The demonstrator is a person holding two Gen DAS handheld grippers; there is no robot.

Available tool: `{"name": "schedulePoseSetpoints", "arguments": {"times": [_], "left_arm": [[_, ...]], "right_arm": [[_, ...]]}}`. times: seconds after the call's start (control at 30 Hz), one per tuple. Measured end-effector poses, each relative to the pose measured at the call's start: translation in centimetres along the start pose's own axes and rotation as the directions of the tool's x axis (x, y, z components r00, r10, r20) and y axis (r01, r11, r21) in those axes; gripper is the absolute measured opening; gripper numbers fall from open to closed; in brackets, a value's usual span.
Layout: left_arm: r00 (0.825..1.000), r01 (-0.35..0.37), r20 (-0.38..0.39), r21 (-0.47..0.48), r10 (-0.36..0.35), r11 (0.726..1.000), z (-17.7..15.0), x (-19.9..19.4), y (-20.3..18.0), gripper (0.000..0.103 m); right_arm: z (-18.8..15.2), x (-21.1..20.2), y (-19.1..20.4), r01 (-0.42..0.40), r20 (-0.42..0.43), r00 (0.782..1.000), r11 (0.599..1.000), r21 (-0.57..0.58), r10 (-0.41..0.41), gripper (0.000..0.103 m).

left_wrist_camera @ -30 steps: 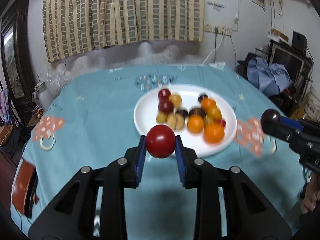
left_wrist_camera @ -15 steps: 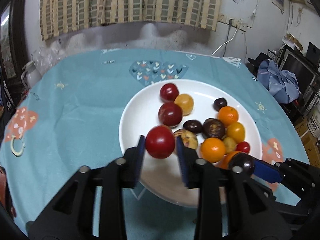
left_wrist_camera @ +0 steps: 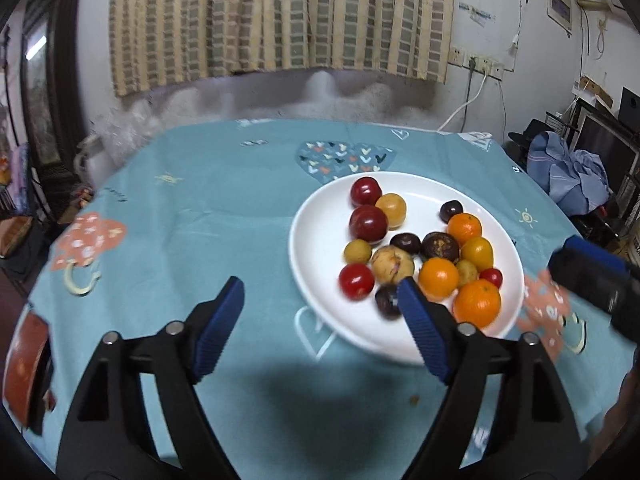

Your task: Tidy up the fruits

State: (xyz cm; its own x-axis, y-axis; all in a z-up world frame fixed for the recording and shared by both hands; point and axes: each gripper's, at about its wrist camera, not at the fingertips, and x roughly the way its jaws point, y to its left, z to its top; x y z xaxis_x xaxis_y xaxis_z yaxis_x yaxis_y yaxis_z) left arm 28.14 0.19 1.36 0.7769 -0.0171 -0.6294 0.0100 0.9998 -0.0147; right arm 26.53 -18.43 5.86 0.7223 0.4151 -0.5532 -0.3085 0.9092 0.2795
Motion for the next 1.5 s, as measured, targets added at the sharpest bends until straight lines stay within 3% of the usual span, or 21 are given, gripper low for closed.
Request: {"name": "schedulePoseSetpoints", "arguments": {"times": [0.33, 0.47, 0.6, 0.9, 1.5], "left_arm": [[0.995, -0.084, 0.066, 0.08, 0.079, 0.993, -7.2, -7.7, -2.1, 0.1], [0.994, -0.084, 0.068, 0.055, 0.08, 0.995, -8.9, -9.3, -1.7, 0.101], [0.993, -0.084, 0.086, 0.037, 0.081, 0.996, -9.1, -10.1, -1.4, 0.101], [0.996, -0.052, 0.074, 0.015, 0.051, 0.999, -9.1, -10.2, -1.1, 0.101], [0.997, -0.048, 0.06, 0.03, 0.046, 0.998, -9.1, -10.1, -1.4, 0.101]], "right_arm": [[-6.6, -4.5, -0.5, 0.053, -0.004, 0.999, 0.997, 0.05, -0.053, 0.066], [-8.5, -5.6, -0.2, 0.139, 0.008, 0.99, 0.989, 0.042, -0.14, 0.091], [-9.0, -6.5, 1.2, 0.216, 0.068, 0.974, 0.976, -0.021, -0.214, 0.099], [-9.8, -5.0, 2.2, 0.239, 0.027, 0.971, 0.967, -0.088, -0.237, 0.101], [-9.7, -5.1, 2.1, 0.233, 0.02, 0.972, 0.971, -0.061, -0.232, 0.101]]}}
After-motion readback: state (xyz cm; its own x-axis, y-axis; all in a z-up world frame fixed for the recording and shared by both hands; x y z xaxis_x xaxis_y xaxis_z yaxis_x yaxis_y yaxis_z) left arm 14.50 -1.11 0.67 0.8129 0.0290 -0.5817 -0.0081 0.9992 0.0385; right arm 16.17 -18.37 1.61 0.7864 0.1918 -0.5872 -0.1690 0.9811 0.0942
